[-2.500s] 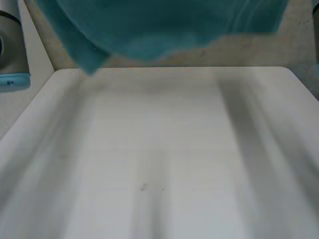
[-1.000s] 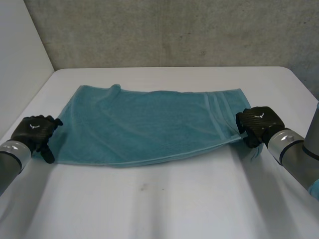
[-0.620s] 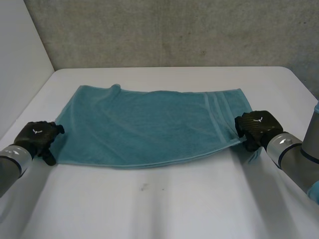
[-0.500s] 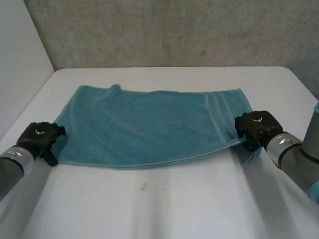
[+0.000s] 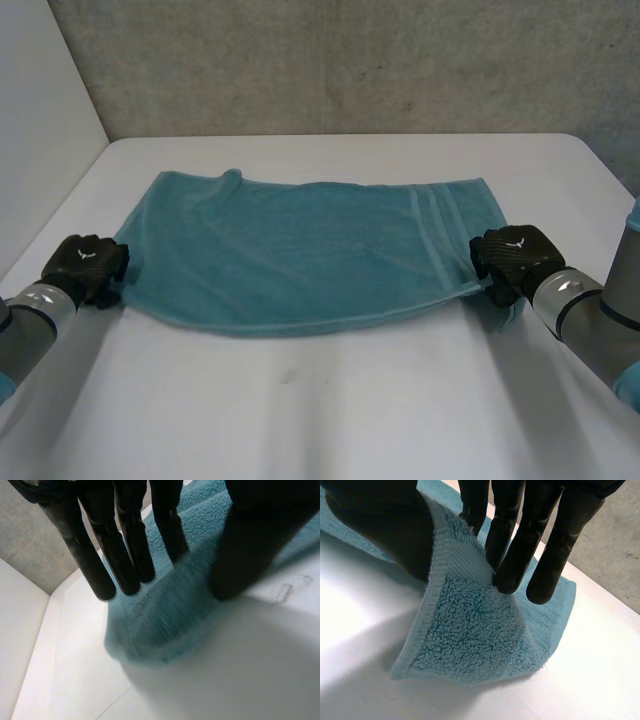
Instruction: Fold the laundry
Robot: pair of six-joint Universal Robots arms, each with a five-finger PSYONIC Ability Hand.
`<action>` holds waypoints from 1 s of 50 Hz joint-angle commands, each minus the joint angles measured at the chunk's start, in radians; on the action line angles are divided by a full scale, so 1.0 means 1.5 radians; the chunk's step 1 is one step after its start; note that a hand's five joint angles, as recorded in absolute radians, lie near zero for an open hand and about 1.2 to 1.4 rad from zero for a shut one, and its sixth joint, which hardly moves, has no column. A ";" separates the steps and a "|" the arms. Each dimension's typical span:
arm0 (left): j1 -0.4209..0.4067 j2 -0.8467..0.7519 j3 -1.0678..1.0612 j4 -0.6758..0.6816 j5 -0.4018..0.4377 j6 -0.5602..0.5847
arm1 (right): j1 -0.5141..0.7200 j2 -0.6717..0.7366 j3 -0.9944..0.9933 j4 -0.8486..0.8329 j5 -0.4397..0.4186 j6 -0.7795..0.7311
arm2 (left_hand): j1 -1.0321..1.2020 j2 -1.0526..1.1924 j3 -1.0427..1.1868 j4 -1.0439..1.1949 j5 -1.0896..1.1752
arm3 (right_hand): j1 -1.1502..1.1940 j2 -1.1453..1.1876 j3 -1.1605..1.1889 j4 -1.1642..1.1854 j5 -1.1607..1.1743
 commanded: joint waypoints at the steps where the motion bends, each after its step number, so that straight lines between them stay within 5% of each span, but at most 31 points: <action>1: -0.009 0.010 -0.001 0.002 0.000 -0.006 | -0.001 0.000 -0.007 -0.001 0.001 0.000 | 0.297 0.322 0.324 0.322 0.332 | 0.281 0.140 0.139 0.136 0.149; 12: -0.004 0.090 -0.047 -0.004 -0.008 -0.008 | -0.028 0.000 -0.013 0.005 0.007 0.005 | 0.297 0.322 0.324 0.322 0.332 | 0.281 0.140 0.139 0.136 0.149; 19: -0.002 0.118 -0.079 -0.003 -0.011 -0.009 | -0.077 -0.002 -0.017 0.052 0.007 0.014 | 0.297 0.322 0.324 0.322 0.332 | -0.072 -0.213 -0.215 -0.217 -0.204; 29: -0.003 0.124 -0.090 -0.005 -0.034 -0.020 | -0.145 0.000 -0.024 0.107 -0.025 0.130 | 0.297 0.322 0.324 0.322 0.332 | -0.137 -0.278 -0.280 -0.282 -0.269; 36: -0.003 0.124 -0.090 -0.007 -0.036 -0.042 | -0.185 0.016 -0.014 0.108 -0.079 0.178 | 0.297 0.322 0.324 0.322 0.332 | -0.065 -0.205 -0.207 -0.210 -0.197; 38: -0.003 0.124 -0.090 -0.008 -0.036 -0.048 | -0.188 0.030 -0.011 0.106 -0.100 0.184 | 0.297 0.322 0.324 0.322 0.332 | 0.279 0.139 0.137 0.134 0.147; 43: -0.006 0.138 -0.090 -0.028 -0.041 -0.059 | -0.200 0.009 -0.015 0.106 -0.106 0.168 | 0.297 0.322 0.324 0.322 0.332 | 0.281 0.140 0.139 0.136 0.149; 50: -0.007 0.254 -0.093 -0.219 -0.089 -0.067 | -0.203 -0.146 0.014 0.117 -0.123 0.109 | 0.297 0.322 0.324 0.322 0.332 | 0.281 0.140 0.139 0.136 0.149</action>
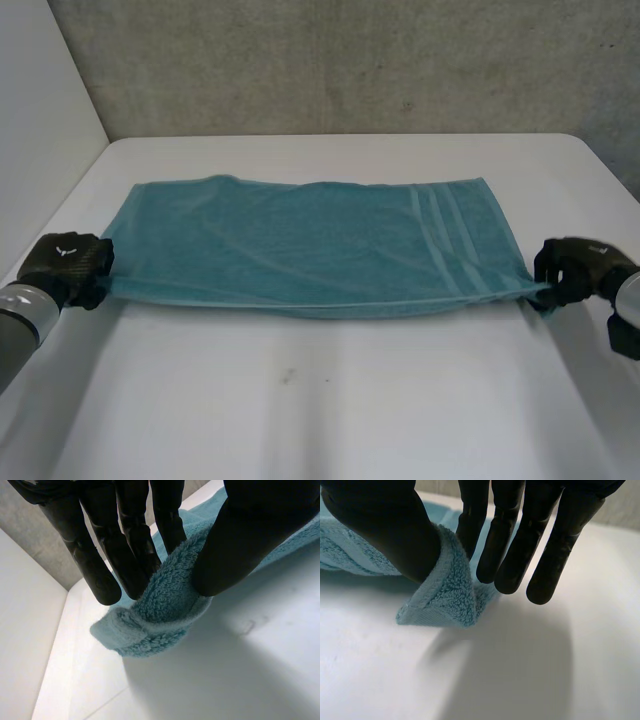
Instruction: Fold the laundry
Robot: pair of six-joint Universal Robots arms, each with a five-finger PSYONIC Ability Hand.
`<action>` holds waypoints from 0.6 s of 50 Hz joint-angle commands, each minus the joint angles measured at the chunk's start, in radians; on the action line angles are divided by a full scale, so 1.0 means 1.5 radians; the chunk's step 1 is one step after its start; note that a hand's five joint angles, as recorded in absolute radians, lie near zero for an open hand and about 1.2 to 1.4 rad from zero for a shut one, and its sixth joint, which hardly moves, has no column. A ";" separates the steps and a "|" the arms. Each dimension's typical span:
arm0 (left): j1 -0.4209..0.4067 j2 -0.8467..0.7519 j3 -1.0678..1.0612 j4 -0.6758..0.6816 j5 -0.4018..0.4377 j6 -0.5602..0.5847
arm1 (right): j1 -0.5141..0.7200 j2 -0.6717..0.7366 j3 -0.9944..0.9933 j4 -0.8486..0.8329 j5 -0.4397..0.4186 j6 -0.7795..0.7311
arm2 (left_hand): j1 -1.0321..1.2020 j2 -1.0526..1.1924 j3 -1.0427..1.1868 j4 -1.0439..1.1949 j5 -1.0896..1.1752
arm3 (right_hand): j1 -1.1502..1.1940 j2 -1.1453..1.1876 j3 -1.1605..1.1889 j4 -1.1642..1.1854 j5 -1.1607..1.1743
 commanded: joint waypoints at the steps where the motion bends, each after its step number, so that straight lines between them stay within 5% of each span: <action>1: 0.000 0.100 -0.003 -0.164 -0.040 -0.006 | -0.008 -0.172 0.039 0.020 -0.021 -0.107 | 0.191 0.133 0.138 0.134 0.179 | 0.281 0.142 0.141 0.136 0.165; 8: 0.023 0.238 -0.037 -0.343 -0.094 0.007 | -0.060 -0.265 0.099 0.204 -0.015 -0.454 | 0.191 0.133 0.138 0.134 0.179 | 0.281 0.142 0.141 0.136 0.165; 13: 0.047 0.299 -0.052 -0.414 -0.093 0.024 | -0.091 -0.270 0.120 0.312 -0.008 -0.602 | 0.191 0.133 0.138 0.134 0.179 | 0.281 0.142 0.141 0.136 0.165; 23: 0.039 0.247 -0.034 -0.380 -0.089 0.055 | -0.073 -0.212 0.088 0.198 -0.003 -0.521 | 0.191 0.133 0.138 0.134 0.179 | 0.281 0.142 0.141 0.136 0.165; 30: -0.057 0.070 0.094 -0.247 -0.101 0.051 | 0.005 -0.094 0.000 0.105 0.024 -0.455 | 0.191 0.133 0.138 0.134 0.179 | 0.281 0.142 0.141 0.136 0.165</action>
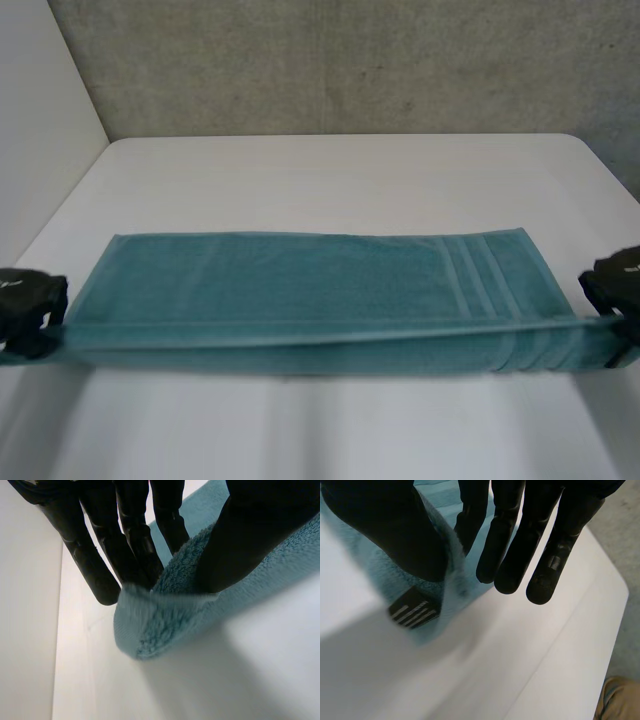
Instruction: Fold the laundry
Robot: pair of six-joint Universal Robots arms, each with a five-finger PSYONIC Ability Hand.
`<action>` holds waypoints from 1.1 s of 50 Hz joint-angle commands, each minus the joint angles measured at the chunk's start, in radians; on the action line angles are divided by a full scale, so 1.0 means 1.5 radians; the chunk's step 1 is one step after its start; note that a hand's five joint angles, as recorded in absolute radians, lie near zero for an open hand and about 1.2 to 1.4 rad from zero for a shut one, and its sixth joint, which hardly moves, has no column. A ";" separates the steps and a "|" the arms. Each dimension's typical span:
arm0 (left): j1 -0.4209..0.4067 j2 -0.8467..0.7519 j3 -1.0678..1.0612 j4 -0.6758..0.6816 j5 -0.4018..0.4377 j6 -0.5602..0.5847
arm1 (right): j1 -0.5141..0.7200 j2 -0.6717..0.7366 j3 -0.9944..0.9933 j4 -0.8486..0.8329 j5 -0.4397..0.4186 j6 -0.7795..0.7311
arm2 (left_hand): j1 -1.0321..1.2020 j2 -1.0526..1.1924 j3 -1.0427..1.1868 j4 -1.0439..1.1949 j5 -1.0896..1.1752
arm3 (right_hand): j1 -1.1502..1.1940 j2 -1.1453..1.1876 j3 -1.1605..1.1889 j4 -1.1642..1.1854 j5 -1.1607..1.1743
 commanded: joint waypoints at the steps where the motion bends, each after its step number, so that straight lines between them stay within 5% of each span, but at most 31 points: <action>1: -0.083 -0.160 0.114 0.122 -0.009 -0.004 | 0.084 0.146 -0.111 -0.122 0.047 0.089 | 0.191 0.133 0.137 0.134 0.179 | 0.281 0.142 0.139 0.136 0.161; 10: -0.140 -0.354 0.287 0.210 -0.028 -0.011 | 0.176 0.338 -0.292 -0.222 0.150 0.104 | 0.191 0.133 0.137 0.134 0.179 | 0.281 0.142 0.139 0.136 0.161; 16: -0.158 -0.452 0.393 0.274 -0.080 -0.007 | 0.190 0.412 -0.373 -0.259 0.154 0.115 | 0.191 0.133 0.137 0.134 0.179 | 0.281 0.142 0.139 0.136 0.161; 23: -0.164 -0.507 0.438 0.325 -0.080 -0.006 | 0.215 0.516 -0.493 -0.275 0.176 0.115 | 0.191 0.133 0.137 0.134 0.179 | 0.281 0.142 0.139 0.136 0.161; 24: -0.167 -0.514 0.438 0.340 -0.077 -0.006 | 0.223 0.530 -0.505 -0.275 0.192 0.114 | 0.191 0.133 0.137 0.134 0.179 | 0.096 -0.044 -0.046 -0.050 -0.024; 25: -0.172 -0.520 0.437 0.358 -0.074 -0.006 | 0.223 0.530 -0.505 -0.275 0.193 0.114 | -0.217 -0.276 -0.272 -0.275 -0.230 | 0.094 -0.046 -0.048 -0.051 -0.026; 26: -0.172 -0.520 0.437 0.358 -0.074 -0.006 | 0.230 0.537 -0.515 -0.275 0.215 0.115 | -0.221 -0.280 -0.276 -0.279 -0.234 | -0.199 -0.338 -0.340 -0.344 -0.318; 27: -0.181 -0.523 0.433 0.374 -0.071 -0.004 | 0.230 0.537 -0.515 -0.275 0.215 0.115 | -0.623 -0.682 -0.678 -0.681 -0.636 | -0.202 -0.341 -0.343 -0.347 -0.321; 28: -0.181 -0.523 0.433 0.374 -0.071 -0.004 | 0.235 0.540 -0.522 -0.277 0.240 0.118 | -0.623 -0.682 -0.678 -0.681 -0.636 | -0.477 -0.616 -0.619 -0.622 -0.596; 32: -0.194 -0.522 0.425 0.410 -0.073 -0.004 | 0.238 0.541 -0.526 -0.311 0.287 0.138 | -0.623 -0.682 -0.678 -0.681 -0.636 | -0.534 -0.673 -0.675 -0.679 -0.653; 43: -0.196 -0.418 0.338 0.409 -0.080 -0.011 | 0.229 0.396 -0.441 -0.341 0.266 0.273 | -0.623 -0.682 -0.678 -0.681 -0.636 | -0.534 -0.673 -0.675 -0.679 -0.653; 48: -0.197 -0.296 0.213 0.409 -0.076 -0.014 | 0.180 0.270 -0.302 -0.286 0.156 0.308 | -0.623 -0.682 -0.678 -0.681 -0.636 | -0.534 -0.673 -0.675 -0.679 -0.653; 55: -0.216 -0.239 0.118 0.409 -0.075 -0.031 | 0.120 0.240 -0.209 -0.183 0.070 0.308 | -0.623 -0.682 -0.678 -0.681 -0.636 | -0.450 -0.590 -0.592 -0.595 -0.570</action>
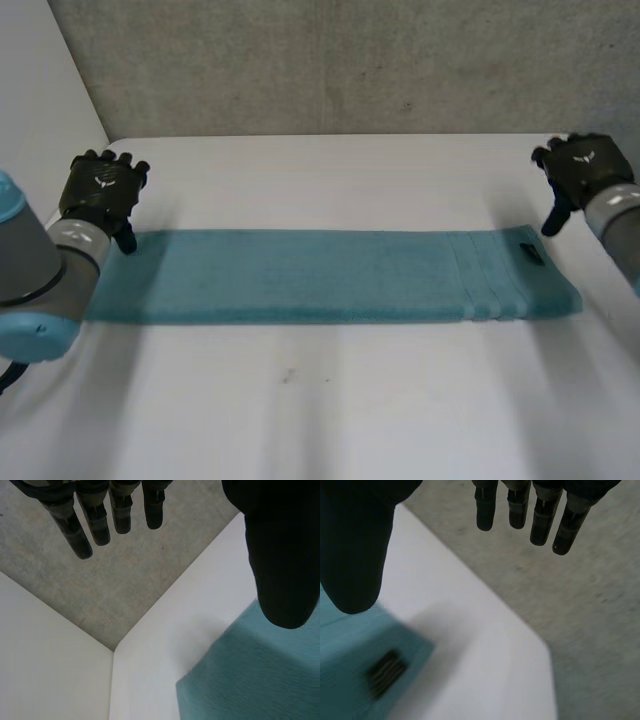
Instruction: Fold the laundry
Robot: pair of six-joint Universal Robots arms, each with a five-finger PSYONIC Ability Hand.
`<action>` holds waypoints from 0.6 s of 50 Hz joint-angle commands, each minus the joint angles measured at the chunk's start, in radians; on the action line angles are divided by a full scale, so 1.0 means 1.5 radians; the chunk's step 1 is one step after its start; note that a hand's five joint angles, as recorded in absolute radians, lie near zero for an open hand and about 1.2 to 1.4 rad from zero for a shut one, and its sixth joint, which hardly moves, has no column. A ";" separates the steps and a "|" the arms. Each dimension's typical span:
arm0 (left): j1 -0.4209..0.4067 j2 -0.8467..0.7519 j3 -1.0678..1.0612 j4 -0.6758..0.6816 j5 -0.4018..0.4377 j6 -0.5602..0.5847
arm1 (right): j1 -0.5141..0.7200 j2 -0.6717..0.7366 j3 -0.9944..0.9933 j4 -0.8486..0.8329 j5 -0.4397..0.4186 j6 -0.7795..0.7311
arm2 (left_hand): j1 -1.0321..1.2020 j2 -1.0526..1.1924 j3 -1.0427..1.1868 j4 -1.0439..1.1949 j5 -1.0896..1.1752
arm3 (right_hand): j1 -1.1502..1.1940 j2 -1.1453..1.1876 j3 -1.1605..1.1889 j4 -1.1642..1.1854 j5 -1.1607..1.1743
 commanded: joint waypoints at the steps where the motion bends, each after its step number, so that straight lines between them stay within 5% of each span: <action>1: -0.017 0.065 -0.100 0.000 0.001 -0.017 | -0.072 -0.034 0.113 0.112 -0.105 -0.004 | -0.023 -0.022 -0.029 -0.021 -0.033 | 0.101 0.093 0.096 0.085 0.080; 12: -0.023 0.058 -0.134 0.005 -0.002 -0.093 | -0.126 -0.011 0.180 0.039 -0.171 -0.019 | -0.023 -0.022 -0.029 -0.021 -0.033 | 0.263 0.255 0.259 0.248 0.243; 22: -0.025 0.056 -0.138 0.005 -0.003 -0.096 | -0.128 0.034 0.168 0.013 -0.166 -0.021 | -0.023 -0.022 -0.029 -0.021 -0.033 | 0.348 0.340 0.343 0.332 0.327; 30: -0.026 0.057 -0.139 0.001 -0.004 -0.096 | -0.141 0.062 0.146 0.014 -0.162 -0.025 | -0.023 -0.022 -0.029 -0.021 -0.033 | 0.789 0.781 0.785 0.774 0.769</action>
